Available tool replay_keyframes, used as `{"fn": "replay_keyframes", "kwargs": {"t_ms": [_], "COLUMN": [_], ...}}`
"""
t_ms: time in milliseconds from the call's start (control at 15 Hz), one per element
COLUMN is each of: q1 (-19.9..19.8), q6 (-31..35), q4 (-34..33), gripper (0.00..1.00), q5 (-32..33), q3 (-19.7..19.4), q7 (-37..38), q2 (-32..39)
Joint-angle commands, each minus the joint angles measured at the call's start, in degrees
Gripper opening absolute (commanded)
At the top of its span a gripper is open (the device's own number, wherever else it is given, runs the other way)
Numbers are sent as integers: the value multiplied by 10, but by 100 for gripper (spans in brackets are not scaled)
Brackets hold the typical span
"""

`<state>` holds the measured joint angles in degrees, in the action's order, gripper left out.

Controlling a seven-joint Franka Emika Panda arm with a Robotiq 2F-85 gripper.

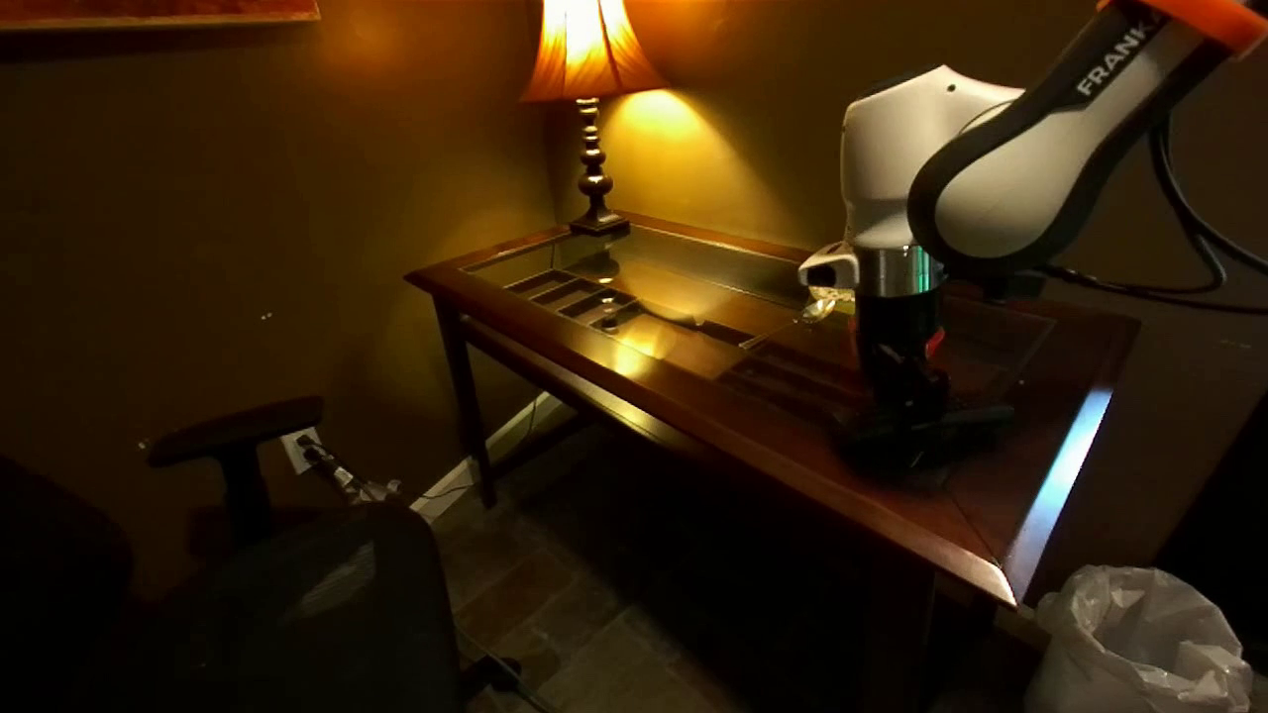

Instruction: Move the remote to the right

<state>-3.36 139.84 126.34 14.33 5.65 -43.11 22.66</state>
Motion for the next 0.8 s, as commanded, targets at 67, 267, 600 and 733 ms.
{"fn": "replay_keyframes", "kwargs": {"t_ms": [67, 267, 600, 733], "q1": [-23, -27, -33, -23], "q6": [-141, -171, -225, -189], "q4": [-16, -45, -135, -99], "gripper": [29, 29, 29, 54], "q5": [-89, -130, -178, -155], "q3": [6, -5, -30, -33], "q7": [-31, -28, -6, -12], "q2": [-68, -90, -71, -86]}}
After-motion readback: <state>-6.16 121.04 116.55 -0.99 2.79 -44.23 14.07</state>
